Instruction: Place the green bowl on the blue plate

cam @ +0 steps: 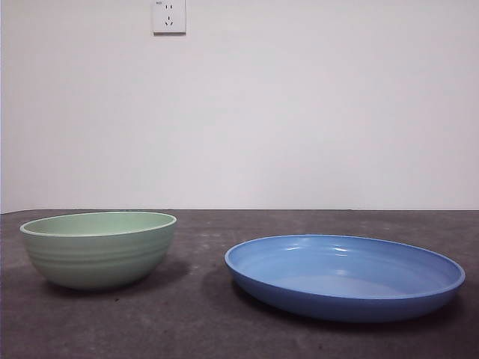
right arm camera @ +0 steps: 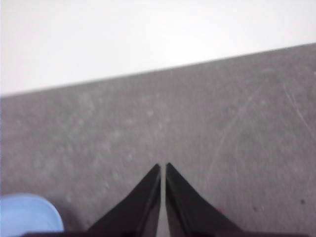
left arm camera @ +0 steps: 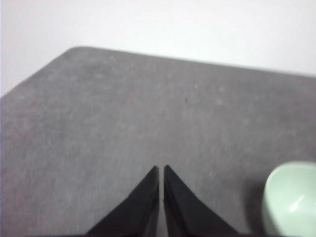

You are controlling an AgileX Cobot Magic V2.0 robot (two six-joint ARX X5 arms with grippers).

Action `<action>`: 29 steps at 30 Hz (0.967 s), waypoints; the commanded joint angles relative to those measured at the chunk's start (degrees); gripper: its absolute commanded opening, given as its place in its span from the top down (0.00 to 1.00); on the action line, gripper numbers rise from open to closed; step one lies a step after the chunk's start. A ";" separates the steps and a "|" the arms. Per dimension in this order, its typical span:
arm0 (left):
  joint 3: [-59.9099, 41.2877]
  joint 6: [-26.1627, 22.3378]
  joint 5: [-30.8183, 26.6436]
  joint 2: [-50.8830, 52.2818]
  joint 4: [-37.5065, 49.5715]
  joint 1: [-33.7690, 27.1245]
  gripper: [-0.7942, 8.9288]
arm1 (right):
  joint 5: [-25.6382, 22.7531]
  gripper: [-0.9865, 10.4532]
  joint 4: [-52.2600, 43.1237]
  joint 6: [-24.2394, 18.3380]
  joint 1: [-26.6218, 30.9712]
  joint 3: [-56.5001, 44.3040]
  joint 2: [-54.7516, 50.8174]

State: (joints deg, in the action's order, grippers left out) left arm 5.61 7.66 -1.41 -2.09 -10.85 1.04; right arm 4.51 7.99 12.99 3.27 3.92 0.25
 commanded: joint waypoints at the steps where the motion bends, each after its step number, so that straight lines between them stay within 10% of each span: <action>1: 3.91 3.50 0.09 -1.77 0.98 0.52 0.90 | 0.20 0.90 0.72 3.26 -0.15 3.13 0.02; 14: 28.68 5.53 9.81 -17.42 -12.76 2.80 0.90 | 8.87 0.90 16.57 10.64 -0.15 21.84 5.64; 29: 43.67 7.76 31.69 -23.08 -31.47 3.61 0.90 | 31.76 0.90 35.17 6.93 -0.37 43.15 19.63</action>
State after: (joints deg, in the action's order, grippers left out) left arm 48.03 15.79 29.63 -24.84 -42.06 4.45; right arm 35.88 43.42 21.80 3.03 45.78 19.25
